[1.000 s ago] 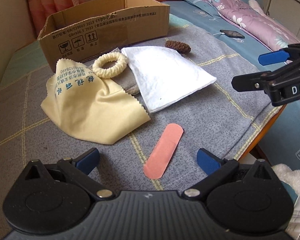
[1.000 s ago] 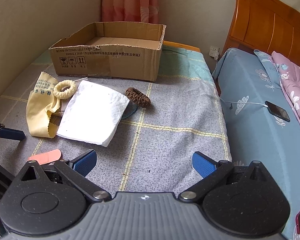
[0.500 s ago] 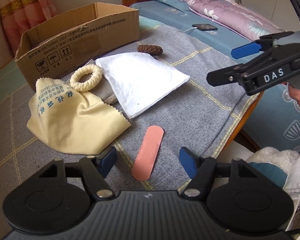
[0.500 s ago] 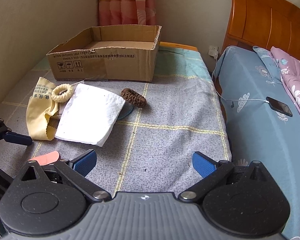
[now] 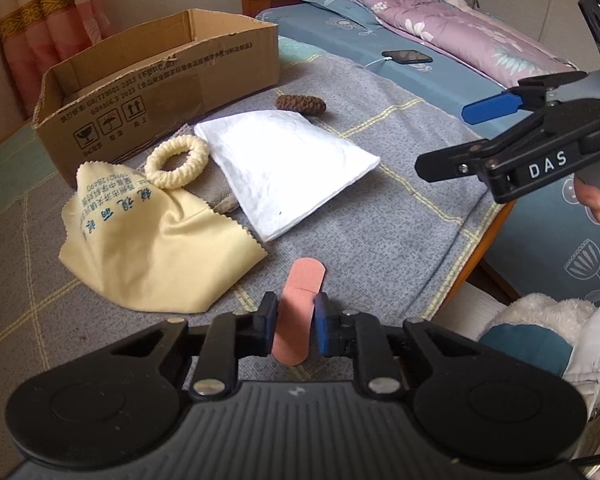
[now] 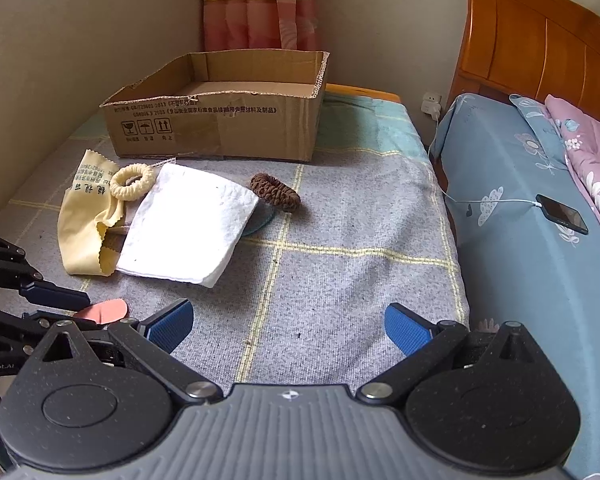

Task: Organize soft objects
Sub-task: 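Lift the nail file with the left gripper while the right gripper grasps the brown hair tie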

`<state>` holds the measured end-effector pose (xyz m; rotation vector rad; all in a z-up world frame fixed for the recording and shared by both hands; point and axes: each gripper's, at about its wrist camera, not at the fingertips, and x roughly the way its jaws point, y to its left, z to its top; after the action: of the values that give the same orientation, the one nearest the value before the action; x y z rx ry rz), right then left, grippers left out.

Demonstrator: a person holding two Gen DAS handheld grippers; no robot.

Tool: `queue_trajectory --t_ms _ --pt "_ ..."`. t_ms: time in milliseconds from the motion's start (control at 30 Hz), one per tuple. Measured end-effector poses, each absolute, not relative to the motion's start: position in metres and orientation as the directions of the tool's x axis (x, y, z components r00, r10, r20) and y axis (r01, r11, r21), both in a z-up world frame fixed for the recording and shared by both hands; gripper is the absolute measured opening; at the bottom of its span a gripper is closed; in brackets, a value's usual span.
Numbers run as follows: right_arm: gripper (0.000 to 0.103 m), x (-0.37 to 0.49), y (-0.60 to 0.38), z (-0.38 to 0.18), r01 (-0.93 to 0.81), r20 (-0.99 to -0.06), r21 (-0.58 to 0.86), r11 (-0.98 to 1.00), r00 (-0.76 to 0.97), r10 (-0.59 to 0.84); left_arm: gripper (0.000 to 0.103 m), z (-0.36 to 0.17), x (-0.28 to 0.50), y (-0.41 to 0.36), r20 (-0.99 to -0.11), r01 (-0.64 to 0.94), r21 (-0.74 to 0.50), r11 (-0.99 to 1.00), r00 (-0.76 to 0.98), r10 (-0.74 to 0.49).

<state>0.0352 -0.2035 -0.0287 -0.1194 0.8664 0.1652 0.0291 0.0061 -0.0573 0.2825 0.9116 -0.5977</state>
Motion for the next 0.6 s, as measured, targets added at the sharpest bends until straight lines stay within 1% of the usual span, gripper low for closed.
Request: queue_trajectory --t_ms 333,367,500,600 --pt "0.103 0.038 -0.202 -0.029 -0.196 -0.764 -0.044 0.98 0.639 0.093 0.018 -0.058 0.022 0.065 -0.797 0.28 -0.073 0.957 0.56 -0.225" --pt "0.103 0.038 -0.201 -0.029 -0.197 -0.764 -0.043 0.979 0.638 0.095 0.018 -0.059 0.023 0.072 -0.793 0.263 -0.085 0.961 0.566 -0.225" --pt "0.103 0.039 -0.195 -0.03 -0.209 -0.765 -0.053 0.976 0.637 0.095 0.019 -0.058 0.021 0.073 -0.796 0.284 -0.064 0.957 0.564 -0.221" --pt "0.103 0.038 -0.192 -0.029 -0.216 -0.762 -0.067 0.974 0.642 0.09 0.023 -0.058 0.019 0.067 -0.796 0.339 -0.052 0.939 0.553 -0.244"
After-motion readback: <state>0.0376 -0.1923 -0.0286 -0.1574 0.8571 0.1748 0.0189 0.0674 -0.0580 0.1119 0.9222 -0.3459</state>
